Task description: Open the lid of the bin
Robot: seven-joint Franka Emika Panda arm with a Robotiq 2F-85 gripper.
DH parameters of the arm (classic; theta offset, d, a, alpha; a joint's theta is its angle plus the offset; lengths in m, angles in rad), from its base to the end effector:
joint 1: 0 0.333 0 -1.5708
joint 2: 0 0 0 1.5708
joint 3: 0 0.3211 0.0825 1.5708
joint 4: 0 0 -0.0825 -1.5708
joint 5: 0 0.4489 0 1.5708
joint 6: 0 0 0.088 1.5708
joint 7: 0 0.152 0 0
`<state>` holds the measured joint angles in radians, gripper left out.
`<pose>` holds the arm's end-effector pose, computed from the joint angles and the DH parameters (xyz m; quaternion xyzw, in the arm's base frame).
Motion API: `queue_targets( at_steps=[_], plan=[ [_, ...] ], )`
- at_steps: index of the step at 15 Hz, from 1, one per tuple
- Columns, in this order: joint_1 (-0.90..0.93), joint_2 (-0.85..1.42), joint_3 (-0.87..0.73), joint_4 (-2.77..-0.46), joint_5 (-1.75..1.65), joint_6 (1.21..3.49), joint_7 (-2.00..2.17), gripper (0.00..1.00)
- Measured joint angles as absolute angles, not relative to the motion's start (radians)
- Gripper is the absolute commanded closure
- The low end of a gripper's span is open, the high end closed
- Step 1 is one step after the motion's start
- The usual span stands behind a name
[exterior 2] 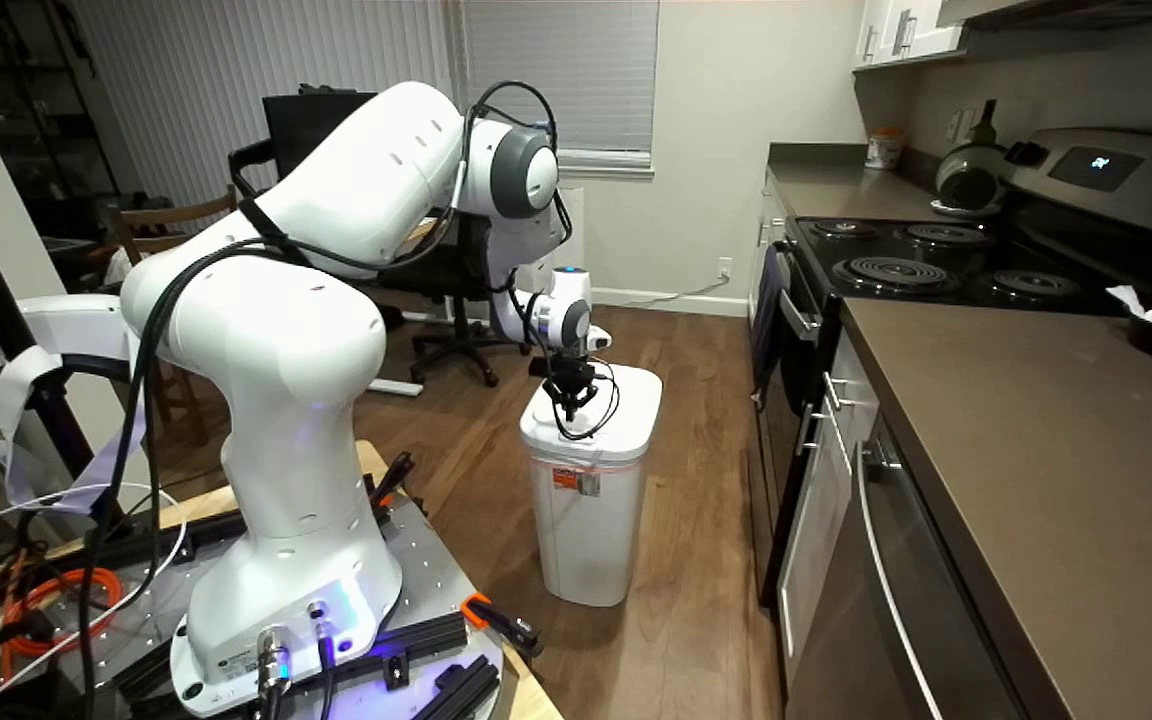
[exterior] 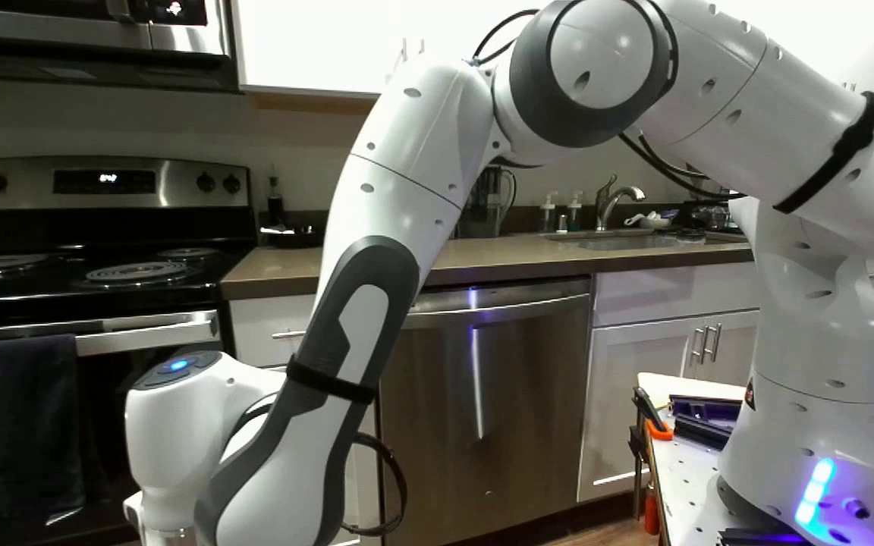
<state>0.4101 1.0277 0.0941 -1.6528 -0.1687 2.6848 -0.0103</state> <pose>0.5942 0.3335 -0.0858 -0.9523 -0.3050 -0.0054 0.0040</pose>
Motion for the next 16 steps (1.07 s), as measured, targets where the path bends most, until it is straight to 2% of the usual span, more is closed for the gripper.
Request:
queue_targets(
  at_steps=[8,16],
  plan=[
    [0.393,0.912,0.081,-1.867,-0.169,2.787,-0.010,0.97],
    [0.438,0.903,0.017,-1.904,-0.169,2.845,0.036,0.97]
  ],
)
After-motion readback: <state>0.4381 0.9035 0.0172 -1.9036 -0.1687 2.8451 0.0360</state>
